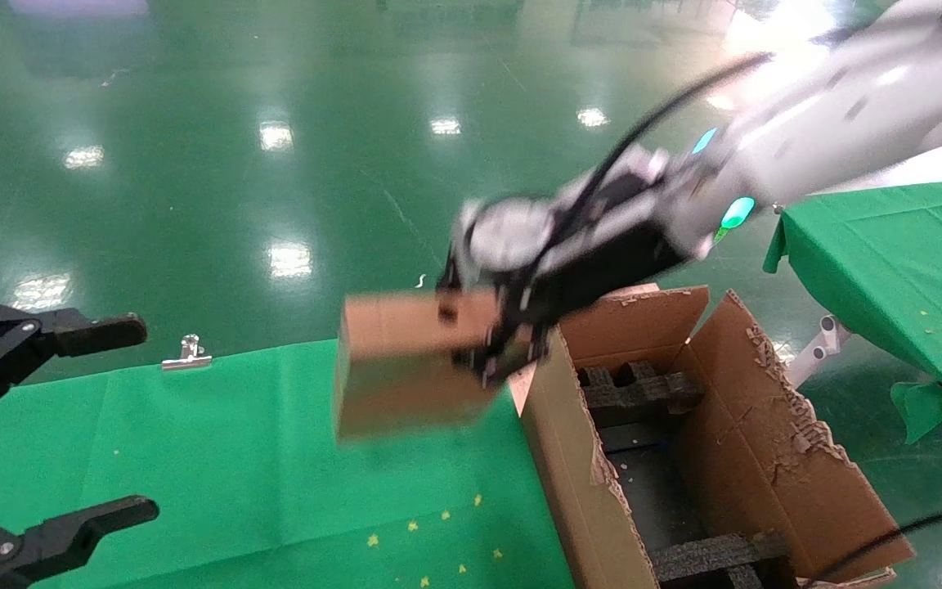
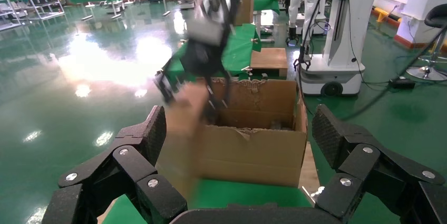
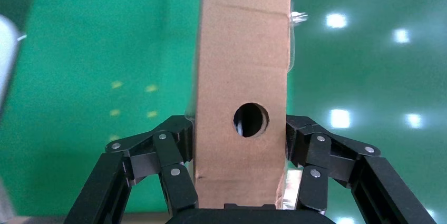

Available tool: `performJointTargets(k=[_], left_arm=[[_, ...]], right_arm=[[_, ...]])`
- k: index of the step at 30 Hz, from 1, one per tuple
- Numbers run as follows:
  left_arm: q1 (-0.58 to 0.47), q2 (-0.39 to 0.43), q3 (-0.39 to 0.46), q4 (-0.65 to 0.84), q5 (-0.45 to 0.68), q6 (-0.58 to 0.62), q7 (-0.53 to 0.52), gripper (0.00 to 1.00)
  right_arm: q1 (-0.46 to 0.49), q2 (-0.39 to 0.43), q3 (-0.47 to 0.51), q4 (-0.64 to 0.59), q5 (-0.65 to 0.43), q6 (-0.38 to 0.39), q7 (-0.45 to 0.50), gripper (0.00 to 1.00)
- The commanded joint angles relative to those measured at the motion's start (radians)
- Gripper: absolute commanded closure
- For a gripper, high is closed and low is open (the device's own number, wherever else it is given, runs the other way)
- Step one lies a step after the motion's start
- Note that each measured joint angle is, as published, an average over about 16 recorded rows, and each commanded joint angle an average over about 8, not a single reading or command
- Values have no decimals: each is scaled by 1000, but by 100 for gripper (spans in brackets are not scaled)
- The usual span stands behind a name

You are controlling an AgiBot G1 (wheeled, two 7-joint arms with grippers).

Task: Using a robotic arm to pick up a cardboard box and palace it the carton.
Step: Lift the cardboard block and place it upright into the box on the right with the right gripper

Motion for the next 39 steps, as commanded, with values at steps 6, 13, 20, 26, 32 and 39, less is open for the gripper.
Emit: performJointTargets(k=[6,13,20,26,32,39], left_arm=[[0,0,0,0,0,0,0,0],[0,0,0,0,0,0,0,0],[0,0,0,0,0,0,0,0],[0,0,0,0,0,0,0,0],[0,0,1,0,0,0,0,0],[0,0,1,0,0,0,0,0]], right_arm=[[158,16,-80,-136,62,-6,-83,100],[220,37,-189,-250,126,-7,-150,100],[292,123,-290,-354,149,-6,-200,100],[351,198,-372,-449,116,1,-239,100],[375,256,-427,-554,81,8,-276,100],[349,297,-454,-649,87,11,-298,100]])
